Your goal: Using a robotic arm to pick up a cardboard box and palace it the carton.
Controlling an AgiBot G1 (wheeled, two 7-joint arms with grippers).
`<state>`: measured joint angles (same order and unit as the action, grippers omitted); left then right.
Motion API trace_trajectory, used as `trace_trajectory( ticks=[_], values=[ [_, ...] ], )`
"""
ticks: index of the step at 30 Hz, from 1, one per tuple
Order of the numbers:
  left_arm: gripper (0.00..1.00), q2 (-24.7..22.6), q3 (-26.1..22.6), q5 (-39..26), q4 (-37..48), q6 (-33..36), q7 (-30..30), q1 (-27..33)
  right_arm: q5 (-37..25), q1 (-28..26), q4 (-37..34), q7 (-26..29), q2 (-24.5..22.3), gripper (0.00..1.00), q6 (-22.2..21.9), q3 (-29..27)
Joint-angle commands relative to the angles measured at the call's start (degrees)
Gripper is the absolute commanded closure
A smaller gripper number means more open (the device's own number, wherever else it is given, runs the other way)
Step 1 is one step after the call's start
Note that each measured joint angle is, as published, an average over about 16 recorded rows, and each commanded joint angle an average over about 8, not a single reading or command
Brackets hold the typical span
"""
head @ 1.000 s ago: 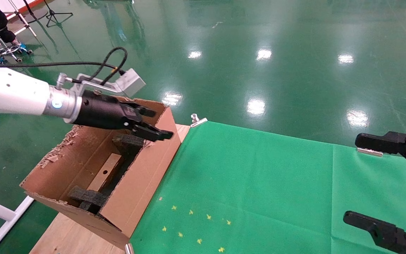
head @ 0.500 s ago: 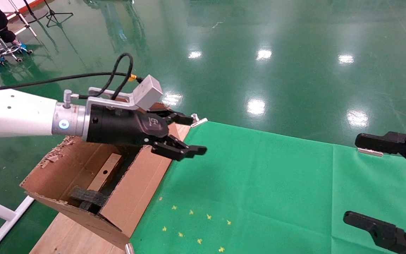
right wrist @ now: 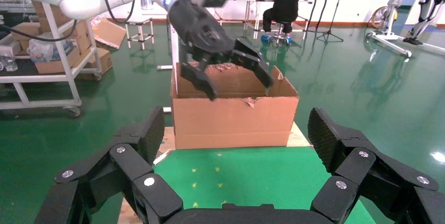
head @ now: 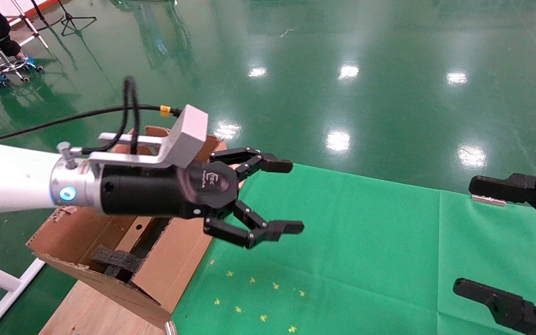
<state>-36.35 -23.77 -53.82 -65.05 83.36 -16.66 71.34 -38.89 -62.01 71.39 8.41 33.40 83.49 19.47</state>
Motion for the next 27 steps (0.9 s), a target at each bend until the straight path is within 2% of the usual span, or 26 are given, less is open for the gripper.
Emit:
trace_trajectory(
  ticks=[1,14,27],
  values=[
    [0.00,0.21,1.24,1.91,-1.36,0.37,0.94,-1.56,0.00,0.00,0.00,0.00,0.00,0.00,0.00,0.00],
    [0.00,1.39,8.16,12.63,-8.99,2.46,6.08,-10.29,0.01,0.01,-0.01,0.00,0.00,0.00,-0.01,0.00],
    [0.00,1.47,8.35,12.92,-9.13,2.55,6.15,-10.50,0.02,0.02,-0.02,0.00,-0.01,0.00,-0.02,0.00]
  ],
)
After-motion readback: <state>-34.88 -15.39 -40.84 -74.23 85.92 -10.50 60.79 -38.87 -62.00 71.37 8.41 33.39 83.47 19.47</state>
